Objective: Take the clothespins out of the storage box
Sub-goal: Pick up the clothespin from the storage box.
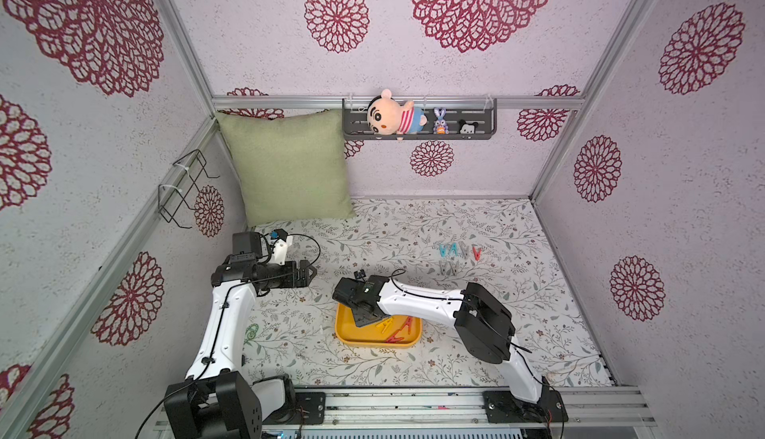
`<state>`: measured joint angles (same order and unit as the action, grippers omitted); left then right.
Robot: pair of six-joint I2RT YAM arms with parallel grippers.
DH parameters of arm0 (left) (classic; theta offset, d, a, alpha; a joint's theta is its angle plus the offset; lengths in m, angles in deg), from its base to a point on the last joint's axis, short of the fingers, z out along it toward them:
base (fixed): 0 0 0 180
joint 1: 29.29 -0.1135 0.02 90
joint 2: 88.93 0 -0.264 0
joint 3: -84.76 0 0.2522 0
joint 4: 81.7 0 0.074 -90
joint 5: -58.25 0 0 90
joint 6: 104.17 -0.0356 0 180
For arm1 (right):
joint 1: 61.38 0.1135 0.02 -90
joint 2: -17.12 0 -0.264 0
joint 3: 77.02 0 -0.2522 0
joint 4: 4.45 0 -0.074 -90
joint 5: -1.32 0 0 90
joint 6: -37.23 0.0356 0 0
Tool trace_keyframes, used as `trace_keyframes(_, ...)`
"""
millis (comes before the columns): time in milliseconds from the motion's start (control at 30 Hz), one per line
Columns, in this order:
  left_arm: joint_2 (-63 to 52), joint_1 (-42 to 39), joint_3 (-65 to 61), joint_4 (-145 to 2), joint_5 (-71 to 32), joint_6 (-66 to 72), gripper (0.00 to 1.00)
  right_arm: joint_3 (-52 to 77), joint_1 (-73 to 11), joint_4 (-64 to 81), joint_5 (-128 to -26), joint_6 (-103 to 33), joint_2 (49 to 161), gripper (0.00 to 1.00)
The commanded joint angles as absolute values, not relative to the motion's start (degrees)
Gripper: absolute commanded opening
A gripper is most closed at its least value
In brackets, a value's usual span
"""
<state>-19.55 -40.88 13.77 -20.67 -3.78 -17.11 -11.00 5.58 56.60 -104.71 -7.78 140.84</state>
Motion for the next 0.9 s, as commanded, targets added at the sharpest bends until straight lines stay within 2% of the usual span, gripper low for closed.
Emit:
trace_keyframes(0, -20.27, -41.56, 13.17, -21.53, -3.32, -17.42, 0.97, -10.51, 5.94, 56.81, -104.73, -8.95, 134.5, 0.0)
trace_keyframes(367, -19.91, -41.58, 13.17, -21.61, -2.92, -17.42, 0.97, -3.74, 3.33, 48.76, -100.37, -10.43, 121.0, 0.0)
trace_keyframes(467, -20.0, -41.53, 13.17, -21.49, -2.83, -17.42, 0.97, -0.54, -1.23, 49.23, -99.77, -8.78, 117.06, 0.0)
trace_keyframes(667, -20.45, -41.51, 13.25, -21.36, -2.74, -17.55, 0.97, 13.74, -15.41, 49.16, -97.48, -6.93, 107.42, 0.0)
trace_keyframes(867, -20.3, -41.53, 13.34, -21.57, -2.58, -17.65, 0.98, 23.33, -28.02, 48.98, -97.12, -13.12, 104.99, 0.0)
